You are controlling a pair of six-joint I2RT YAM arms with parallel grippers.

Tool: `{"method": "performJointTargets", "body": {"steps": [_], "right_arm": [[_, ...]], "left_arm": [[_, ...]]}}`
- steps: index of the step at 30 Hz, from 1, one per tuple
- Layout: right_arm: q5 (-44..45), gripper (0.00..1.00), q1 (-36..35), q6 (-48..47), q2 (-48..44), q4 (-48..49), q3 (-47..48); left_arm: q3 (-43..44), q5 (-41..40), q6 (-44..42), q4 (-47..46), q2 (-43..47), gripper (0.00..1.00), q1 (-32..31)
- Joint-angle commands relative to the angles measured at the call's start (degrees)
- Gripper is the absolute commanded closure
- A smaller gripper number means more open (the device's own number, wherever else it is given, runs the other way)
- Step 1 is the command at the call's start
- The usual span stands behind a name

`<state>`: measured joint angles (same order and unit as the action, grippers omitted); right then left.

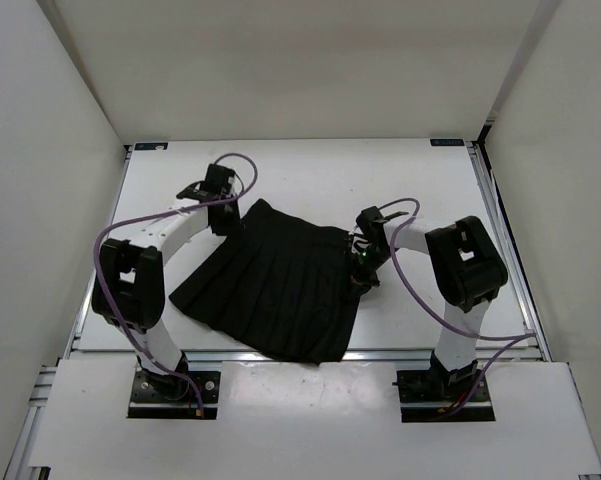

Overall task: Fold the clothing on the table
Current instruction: Flatten the skirt out

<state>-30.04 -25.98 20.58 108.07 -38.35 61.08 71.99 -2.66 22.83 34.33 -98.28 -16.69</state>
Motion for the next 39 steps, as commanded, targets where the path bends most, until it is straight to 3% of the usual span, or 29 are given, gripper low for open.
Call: {"method": "performJointTargets", "body": {"steps": [1,7,16,20,22,24,25,27,29,33,39], "right_arm": [[4.19,0.99,0.49,-0.27,3.01,-1.90,3.25],[9.47,1.00,4.43,-3.17,13.02,-8.23,13.09],[17.21,1.00,9.28,-5.11,24.72,-17.89,40.31],[17.31,1.00,10.68,-5.72,23.52,-20.79,45.00],[14.59,0.94,10.42,-7.12,19.84,-19.93,43.61],[12.14,0.73,10.59,-8.71,15.08,-18.70,41.41],[10.46,0.69,10.77,-9.15,12.19,-17.82,40.18],[7.30,0.59,12.00,-9.85,8.66,-16.15,38.78],[3.34,0.56,15.15,-9.77,6.81,-14.57,37.27],[-0.01,0.54,19.64,-11.17,9.69,-15.00,39.55],[-2.47,0.55,22.46,-12.32,16.99,-16.24,50.36]], "left_arm": [[-7.01,-8.67,-0.68,2.41,4.07,0.80,-3.00],[-13.80,-3.16,3.01,5.14,0.11,0.93,-1.94],[-15.04,3.43,7.31,0.13,-1.74,0.94,-9.41],[-12.76,7.67,8.81,-0.58,-1.92,0.94,-10.12],[-9.43,6.88,8.37,0.73,0.27,0.88,-8.73],[-7.49,7.13,8.20,0.75,5.09,0.74,-6.87],[-6.87,7.83,8.28,-0.48,6.68,0.58,-4.26],[-4.33,8.63,7.76,-0.84,10.12,0.48,0.58],[-0.54,6.45,4.96,1.09,8.99,0.39,3.05],[1.14,4.25,2.48,-0.56,5.30,0.38,7.36],[5.62,2.30,0.29,-4.43,-2.25,0.38,9.39]]}}
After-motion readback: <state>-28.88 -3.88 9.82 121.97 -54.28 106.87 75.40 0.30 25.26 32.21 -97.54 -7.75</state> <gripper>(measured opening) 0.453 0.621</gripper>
